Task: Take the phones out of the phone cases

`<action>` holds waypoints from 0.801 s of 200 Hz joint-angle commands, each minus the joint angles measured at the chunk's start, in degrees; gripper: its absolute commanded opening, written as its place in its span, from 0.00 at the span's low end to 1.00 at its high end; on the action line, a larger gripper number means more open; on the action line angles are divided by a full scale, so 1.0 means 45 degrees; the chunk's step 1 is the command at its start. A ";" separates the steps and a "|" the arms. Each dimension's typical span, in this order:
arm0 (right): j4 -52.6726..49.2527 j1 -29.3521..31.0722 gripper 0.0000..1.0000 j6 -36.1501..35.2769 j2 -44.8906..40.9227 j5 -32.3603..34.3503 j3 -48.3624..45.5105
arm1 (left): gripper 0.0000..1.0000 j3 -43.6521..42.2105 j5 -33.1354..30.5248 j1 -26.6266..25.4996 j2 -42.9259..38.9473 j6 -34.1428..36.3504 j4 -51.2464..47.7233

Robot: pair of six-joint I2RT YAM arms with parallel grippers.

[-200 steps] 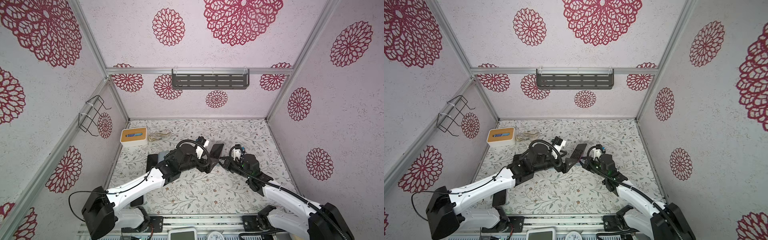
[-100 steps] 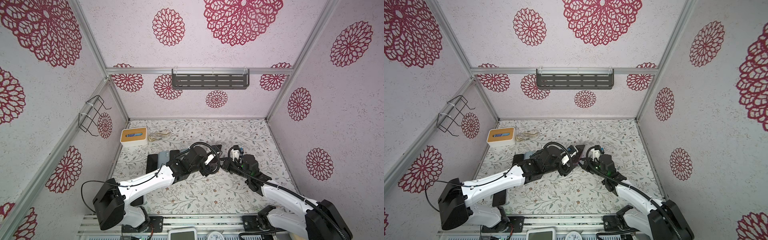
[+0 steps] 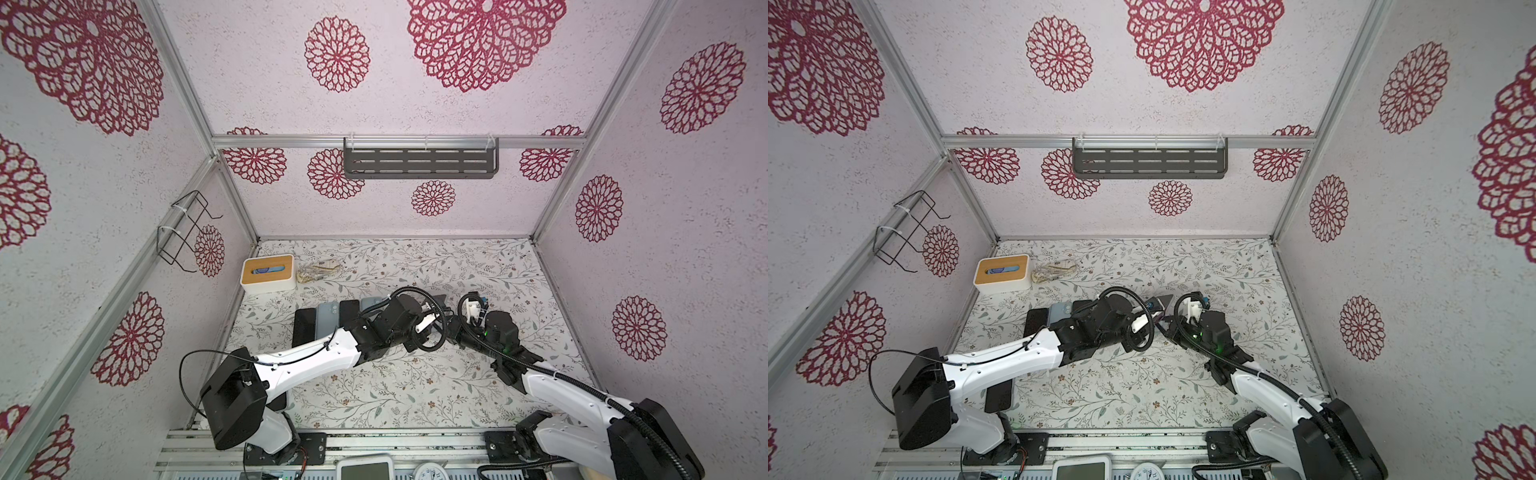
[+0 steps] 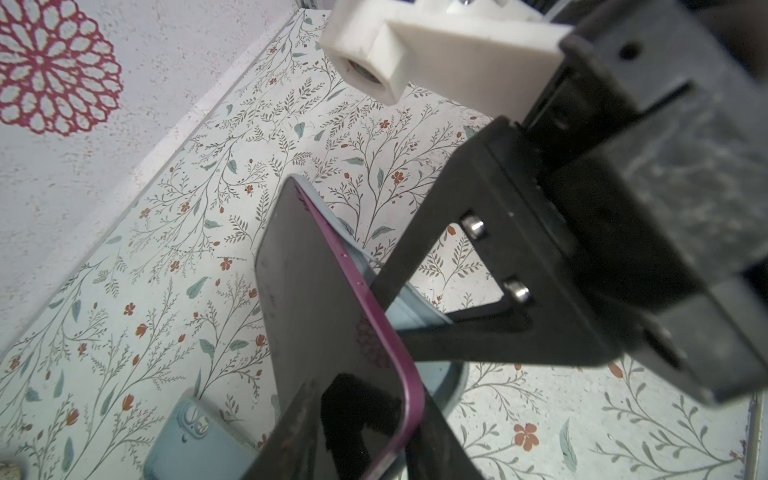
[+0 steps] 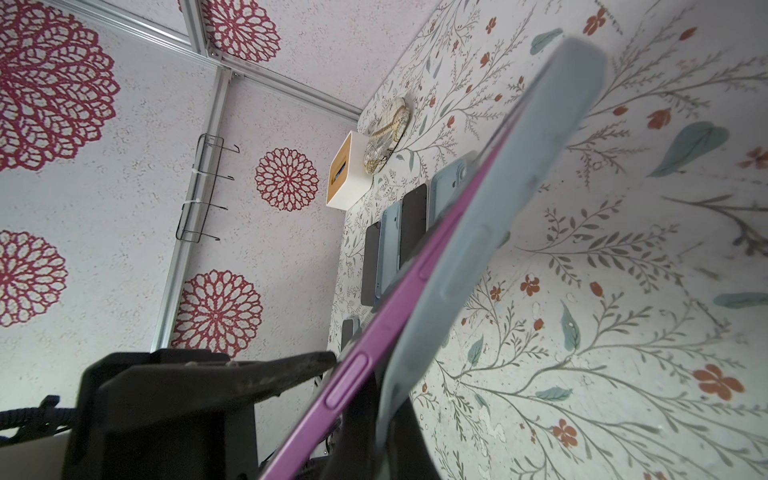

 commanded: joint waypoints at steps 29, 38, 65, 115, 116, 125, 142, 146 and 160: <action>0.2025 0.0004 0.00 0.0249 0.0049 -0.0613 0.0211 | 0.14 0.0349 0.0395 -0.0244 0.0403 0.0286 0.0302; 0.2097 -0.0005 0.00 0.0290 0.0100 -0.0646 0.0211 | 0.11 0.0329 0.0382 -0.0255 0.0379 0.0275 0.0331; 0.2083 0.0013 0.00 0.0311 0.0175 -0.0636 0.0197 | 0.02 0.0194 0.0233 -0.0258 0.0172 0.0128 0.0563; 0.0964 -0.0022 0.00 0.0116 0.0302 -0.0405 0.0074 | 0.00 -0.0191 -0.1775 -0.0297 -0.0726 -0.0095 0.0863; 0.0923 -0.0024 0.00 0.0096 0.0311 -0.0404 0.0074 | 0.00 -0.0197 -0.1837 -0.0307 -0.0750 -0.0105 0.0851; 0.0595 -0.0035 0.00 -0.0040 0.0374 -0.0290 0.0019 | 0.00 -0.0189 -0.2384 -0.0346 -0.0947 -0.0077 0.0689; 0.0106 -0.0133 0.00 -0.0237 0.0618 -0.0196 -0.0107 | 0.00 -0.0345 -0.3178 -0.0415 -0.1479 0.0074 0.0491; 0.0074 -0.0175 0.00 -0.0255 0.0694 -0.0211 -0.0138 | 0.00 -0.0402 -0.3325 -0.0429 -0.1619 0.0113 0.0438; -0.0031 -0.0321 0.00 -0.0371 0.0963 -0.0264 -0.0293 | 0.00 -0.0562 -0.3879 -0.0454 -0.2018 0.0214 0.0170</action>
